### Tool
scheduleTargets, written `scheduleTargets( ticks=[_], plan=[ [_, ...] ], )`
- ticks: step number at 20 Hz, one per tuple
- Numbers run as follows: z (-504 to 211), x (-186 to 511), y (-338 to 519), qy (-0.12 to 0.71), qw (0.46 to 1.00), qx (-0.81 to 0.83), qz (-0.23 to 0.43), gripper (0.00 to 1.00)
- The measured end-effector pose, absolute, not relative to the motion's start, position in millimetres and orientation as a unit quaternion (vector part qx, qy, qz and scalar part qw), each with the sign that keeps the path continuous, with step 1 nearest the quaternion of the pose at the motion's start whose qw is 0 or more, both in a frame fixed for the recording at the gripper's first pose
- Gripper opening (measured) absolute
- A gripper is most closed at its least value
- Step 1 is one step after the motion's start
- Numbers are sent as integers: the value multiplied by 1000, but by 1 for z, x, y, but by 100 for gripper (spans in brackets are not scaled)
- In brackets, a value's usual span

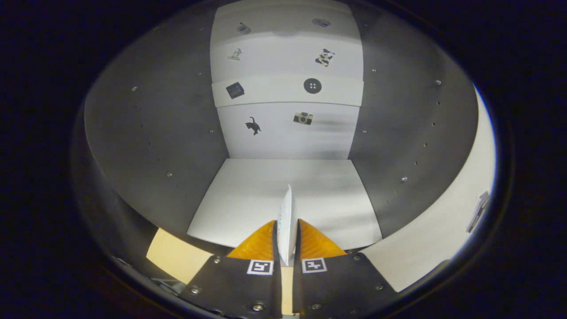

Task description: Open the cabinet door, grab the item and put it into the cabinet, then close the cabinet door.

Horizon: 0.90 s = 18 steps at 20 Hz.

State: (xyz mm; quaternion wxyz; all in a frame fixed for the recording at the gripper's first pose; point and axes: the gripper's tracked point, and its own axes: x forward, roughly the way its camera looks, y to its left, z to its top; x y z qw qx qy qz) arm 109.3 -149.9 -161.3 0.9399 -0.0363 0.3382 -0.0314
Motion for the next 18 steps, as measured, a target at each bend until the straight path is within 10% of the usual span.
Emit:
scheduleTargets(
  ticks=[18],
  plan=[
    [-172, 114, -149, 360, 931, -47, -32, 9]
  ],
)
